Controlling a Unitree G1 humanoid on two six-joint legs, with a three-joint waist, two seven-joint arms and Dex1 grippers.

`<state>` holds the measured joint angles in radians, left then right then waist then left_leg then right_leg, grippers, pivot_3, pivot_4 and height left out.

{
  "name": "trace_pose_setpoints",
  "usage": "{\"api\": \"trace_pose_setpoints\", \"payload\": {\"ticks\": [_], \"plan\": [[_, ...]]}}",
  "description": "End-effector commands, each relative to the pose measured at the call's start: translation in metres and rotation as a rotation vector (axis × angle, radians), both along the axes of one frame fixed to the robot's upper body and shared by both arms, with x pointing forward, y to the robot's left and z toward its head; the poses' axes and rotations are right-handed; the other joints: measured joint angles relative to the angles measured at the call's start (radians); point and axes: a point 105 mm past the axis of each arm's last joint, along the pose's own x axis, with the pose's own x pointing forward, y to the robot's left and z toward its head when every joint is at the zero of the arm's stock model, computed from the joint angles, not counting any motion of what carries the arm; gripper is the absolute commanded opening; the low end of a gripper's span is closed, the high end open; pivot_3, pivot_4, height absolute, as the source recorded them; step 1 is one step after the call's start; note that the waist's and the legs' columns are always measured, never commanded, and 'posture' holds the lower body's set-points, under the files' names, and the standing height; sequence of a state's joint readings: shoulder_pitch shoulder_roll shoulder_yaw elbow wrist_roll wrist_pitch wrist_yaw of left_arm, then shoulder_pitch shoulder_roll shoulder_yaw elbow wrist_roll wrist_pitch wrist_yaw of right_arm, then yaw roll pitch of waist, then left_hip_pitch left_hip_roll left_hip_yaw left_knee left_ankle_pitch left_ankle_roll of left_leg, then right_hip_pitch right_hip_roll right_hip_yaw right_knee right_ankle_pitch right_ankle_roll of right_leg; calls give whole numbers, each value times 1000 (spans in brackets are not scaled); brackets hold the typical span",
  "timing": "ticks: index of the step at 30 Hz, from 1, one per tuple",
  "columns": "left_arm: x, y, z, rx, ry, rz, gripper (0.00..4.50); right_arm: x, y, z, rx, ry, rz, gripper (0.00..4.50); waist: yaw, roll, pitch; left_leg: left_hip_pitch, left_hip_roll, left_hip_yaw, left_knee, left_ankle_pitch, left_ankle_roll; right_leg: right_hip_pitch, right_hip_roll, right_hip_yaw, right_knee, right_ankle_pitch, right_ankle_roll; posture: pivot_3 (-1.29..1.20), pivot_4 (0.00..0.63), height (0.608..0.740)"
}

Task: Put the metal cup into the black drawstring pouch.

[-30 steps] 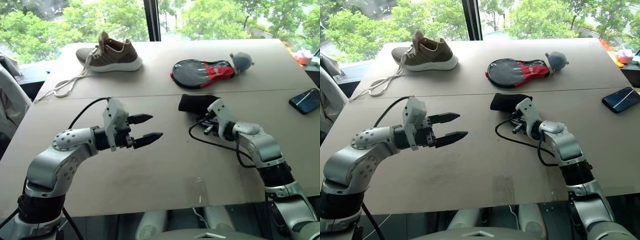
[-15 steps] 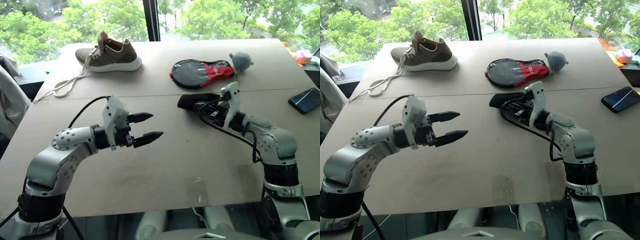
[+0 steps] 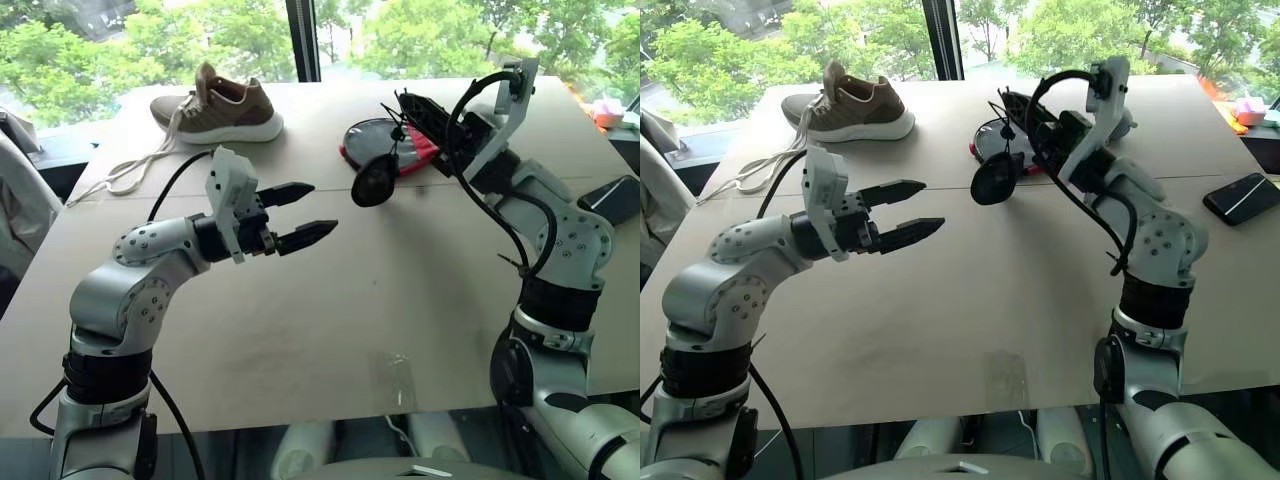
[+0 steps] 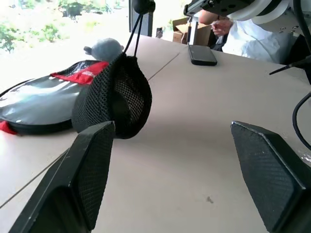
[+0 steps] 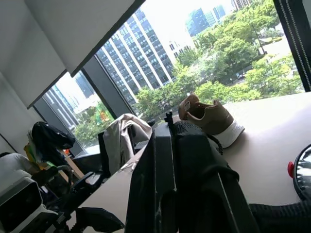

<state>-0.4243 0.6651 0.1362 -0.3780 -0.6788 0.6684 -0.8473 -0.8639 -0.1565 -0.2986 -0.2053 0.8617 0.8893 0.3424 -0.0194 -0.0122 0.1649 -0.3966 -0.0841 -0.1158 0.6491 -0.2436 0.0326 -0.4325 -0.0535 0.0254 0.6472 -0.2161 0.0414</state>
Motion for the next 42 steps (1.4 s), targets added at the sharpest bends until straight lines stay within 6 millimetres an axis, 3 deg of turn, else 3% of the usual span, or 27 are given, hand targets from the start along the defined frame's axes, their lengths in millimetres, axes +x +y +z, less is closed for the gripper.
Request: {"api": "trace_pose_setpoints", "payload": {"ticks": [1, 5, 9, 11, 14, 20, 29, 42], "plan": [[-1, -3, 9, -20, -33, -13, 3915, -8, 0, 26, 31, -94, 1, 44, -1, 0, 0, 0, 0, 0, 0, 0, 0, 0, 0, 0, 0, 0, 0, 0, 150, 740], [7, -6, 27, -95, -78, 0, 3915, -11, 2, 43, 2, -167, -9, 44, 4, 0, 0, 0, 0, 0, 0, 0, 0, 0, 0, 0, 0, 0, 0, 0, 150, 740], [23, -13, 67, -255, -159, 23, 3915, -8, 6, 58, -38, -221, -22, 44, 9, 0, 0, -1, -1, -1, 2, 0, 0, 0, -1, -1, 1, 0, 0, 0, 150, 740], [28, -19, 87, -340, -194, 8, 3915, -7, 10, 57, -79, -237, -24, 44, 7, -1, 0, -1, -1, -1, 3, 0, 0, 1, -1, -2, 1, 0, 0, 0, 150, 740], [34, -33, 99, -360, -229, -26, 3915, 0, 13, 49, -132, -230, -48, 44, 0, -1, -1, -1, 0, 1, 2, 0, 0, 0, 0, 0, 1, 0, 0, 0, 150, 740], [47, -56, 105, -365, -248, -56, 3915, 9, 19, 38, -186, -217, -83, 44, -1, -1, -1, -1, 0, 2, 2, 0, 0, -1, 0, 1, 1, 0, 0, 0, 150, 740], [71, -63, 91, -249, -273, 30, 3915, 14, 25, 39, -196, -217, -121, 44, 1, -1, -1, -1, 0, 1, 2, 0, 0, -1, 0, 1, 1, 0, 0, 0, 150, 740], [76, -86, 88, -265, -271, 12, 3915, 9, 34, 42, -183, -224, -101, 44, 2, -1, -1, -2, 0, 1, 2, 0, 0, -1, 0, 0, 1, 0, 0, 0, 150, 740]]}}
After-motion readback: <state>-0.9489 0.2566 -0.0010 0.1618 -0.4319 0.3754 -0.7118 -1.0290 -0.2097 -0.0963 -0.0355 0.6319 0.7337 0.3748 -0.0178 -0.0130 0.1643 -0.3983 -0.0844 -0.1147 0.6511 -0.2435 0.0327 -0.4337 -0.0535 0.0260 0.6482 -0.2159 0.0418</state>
